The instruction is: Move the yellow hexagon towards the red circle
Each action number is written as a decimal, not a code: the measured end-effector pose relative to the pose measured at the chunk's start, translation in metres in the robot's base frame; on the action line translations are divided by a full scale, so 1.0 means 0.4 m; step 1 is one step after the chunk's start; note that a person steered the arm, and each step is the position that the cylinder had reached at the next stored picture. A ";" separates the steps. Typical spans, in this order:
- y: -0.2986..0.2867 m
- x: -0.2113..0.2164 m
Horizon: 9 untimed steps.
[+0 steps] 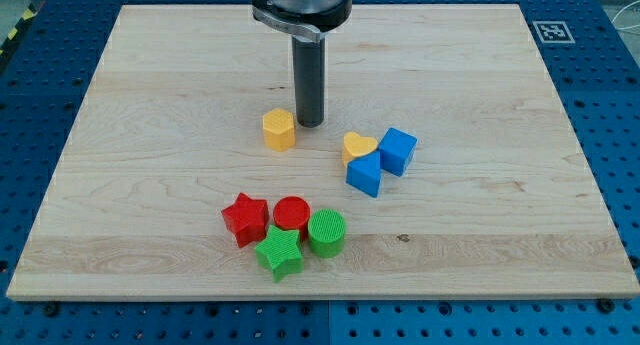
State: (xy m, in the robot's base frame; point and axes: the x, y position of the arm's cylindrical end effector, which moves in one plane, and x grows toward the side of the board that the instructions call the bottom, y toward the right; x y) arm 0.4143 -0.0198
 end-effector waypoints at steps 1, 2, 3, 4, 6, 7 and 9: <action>-0.035 -0.029; -0.064 -0.078; -0.102 -0.105; -0.137 -0.078; -0.175 -0.026; -0.157 -0.019; -0.043 0.024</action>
State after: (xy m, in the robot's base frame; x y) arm 0.4239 -0.0369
